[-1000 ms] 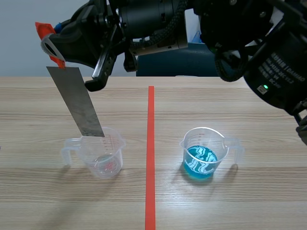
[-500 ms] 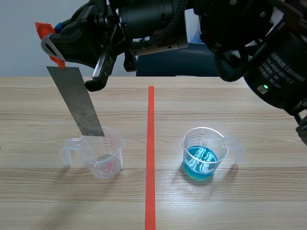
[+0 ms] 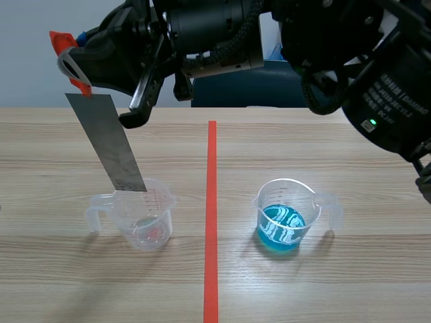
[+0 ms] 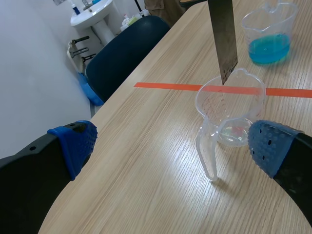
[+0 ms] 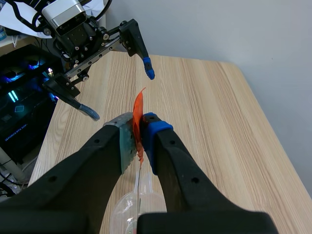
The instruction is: Do the redox reaction experiment
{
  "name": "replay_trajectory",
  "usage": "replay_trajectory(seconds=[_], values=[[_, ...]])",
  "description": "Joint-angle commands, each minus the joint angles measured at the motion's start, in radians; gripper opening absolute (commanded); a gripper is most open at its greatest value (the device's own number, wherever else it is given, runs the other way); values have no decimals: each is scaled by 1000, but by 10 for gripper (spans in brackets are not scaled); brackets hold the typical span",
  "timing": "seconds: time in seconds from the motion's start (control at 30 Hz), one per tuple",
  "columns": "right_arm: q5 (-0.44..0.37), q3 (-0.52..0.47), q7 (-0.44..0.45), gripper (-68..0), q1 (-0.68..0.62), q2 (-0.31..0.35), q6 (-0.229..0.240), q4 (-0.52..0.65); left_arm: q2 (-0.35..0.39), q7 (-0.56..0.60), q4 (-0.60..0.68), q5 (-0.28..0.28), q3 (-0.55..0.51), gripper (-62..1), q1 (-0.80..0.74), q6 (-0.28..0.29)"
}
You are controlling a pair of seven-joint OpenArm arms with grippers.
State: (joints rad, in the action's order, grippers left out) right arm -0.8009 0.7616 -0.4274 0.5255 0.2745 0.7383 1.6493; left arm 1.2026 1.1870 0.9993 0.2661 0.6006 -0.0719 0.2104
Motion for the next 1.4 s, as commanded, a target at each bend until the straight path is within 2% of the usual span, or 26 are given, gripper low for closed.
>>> replay_trajectory(seconds=[0.0,1.0,1.23,1.37], values=[[-11,-8,23,-665,21,-3,7,19,9,18,13,11,-8,14,3,2],[-11,-8,23,-665,21,-3,7,18,9,18,13,11,-8,14,3,2],[-11,-8,41,-665,21,-11,7,-24,9,18,13,11,-8,14,3,2],[19,3,42,-665,21,-34,7,-66,9,18,13,11,-8,14,3,2]])
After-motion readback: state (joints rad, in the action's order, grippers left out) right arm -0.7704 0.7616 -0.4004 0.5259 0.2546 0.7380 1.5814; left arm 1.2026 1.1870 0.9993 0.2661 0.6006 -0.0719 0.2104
